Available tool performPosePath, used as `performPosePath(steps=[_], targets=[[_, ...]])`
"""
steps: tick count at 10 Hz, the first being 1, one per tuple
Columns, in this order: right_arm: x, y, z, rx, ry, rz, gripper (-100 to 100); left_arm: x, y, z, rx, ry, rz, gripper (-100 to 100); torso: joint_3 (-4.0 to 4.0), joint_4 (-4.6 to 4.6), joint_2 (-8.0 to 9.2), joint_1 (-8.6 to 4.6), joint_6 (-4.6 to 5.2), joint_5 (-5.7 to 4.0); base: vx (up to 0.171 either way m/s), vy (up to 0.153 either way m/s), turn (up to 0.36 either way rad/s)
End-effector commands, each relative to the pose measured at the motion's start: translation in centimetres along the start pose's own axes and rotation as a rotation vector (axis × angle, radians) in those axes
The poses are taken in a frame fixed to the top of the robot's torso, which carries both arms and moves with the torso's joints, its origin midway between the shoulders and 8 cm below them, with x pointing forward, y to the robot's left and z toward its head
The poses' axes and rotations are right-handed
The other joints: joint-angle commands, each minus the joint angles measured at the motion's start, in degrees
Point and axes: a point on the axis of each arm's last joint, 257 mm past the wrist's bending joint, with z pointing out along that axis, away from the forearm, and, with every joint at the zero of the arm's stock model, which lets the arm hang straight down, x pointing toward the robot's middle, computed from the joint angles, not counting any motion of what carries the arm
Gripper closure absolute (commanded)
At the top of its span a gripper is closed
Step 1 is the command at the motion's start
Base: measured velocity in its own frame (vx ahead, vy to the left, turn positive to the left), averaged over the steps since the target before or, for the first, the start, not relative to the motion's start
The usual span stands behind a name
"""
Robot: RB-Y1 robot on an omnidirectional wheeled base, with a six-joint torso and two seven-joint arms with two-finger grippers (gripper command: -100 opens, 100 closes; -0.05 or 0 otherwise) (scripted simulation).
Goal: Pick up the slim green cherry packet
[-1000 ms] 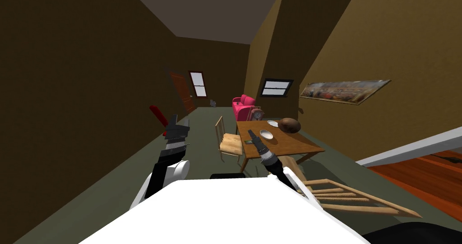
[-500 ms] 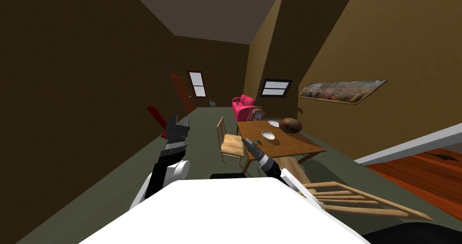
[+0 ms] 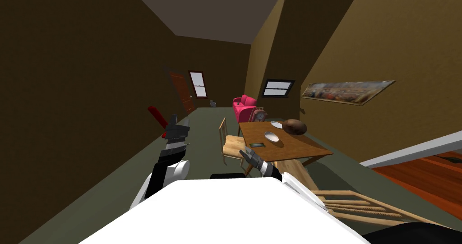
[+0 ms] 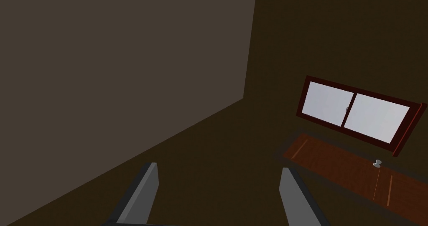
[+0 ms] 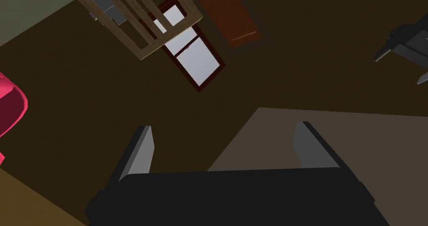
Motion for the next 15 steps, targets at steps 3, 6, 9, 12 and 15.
performPosePath(steps=[3, 6, 9, 12, 15], targets=[[4.7, -2.0, -1.6, 0.023, 0.15, -0.086, -100, 0.0, 0.0, 0.0, 0.0, 0.0, 0.0, 0, -0.03, -0.01, -0.04, -0.05, -0.01, -0.02, 0.055, 0.038, 0.033], [9.7, -4.7, -4.6, 0.05, 0.327, -0.177, -100, 0.0, 0.0, 0.0, 0.0, 0.0, 0.0, 0, 0.0, 0.0, 0.0, -0.06, 0.01, -0.01, 0.058, 0.039, 0.057], [12.0, -6.5, -6.9, 0.061, 0.432, -0.247, -100, 0.0, 0.0, 0.0, 0.0, 0.0, 0.0, 0, -0.04, -0.01, -0.06, -0.07, -0.02, -0.01, 0.058, 0.031, 0.067], [15.4, -9.9, -11.5, 0.088, 0.605, -0.342, -100, 0.0, 0.0, 0.0, 0.0, 0.0, 0.0, 0, -0.01, 0.0, -0.01, -0.14, 0.01, -0.03, 0.062, 0.017, 0.092], [16.8, -11.8, -14.1, 0.096, 0.699, -0.41, -100, 0.0, 0.0, 0.0, 0.0, 0.0, 0.0, 0, -0.02, -0.01, -0.03, -0.12, 0.0, -0.02, 0.059, 0.016, 0.091]])
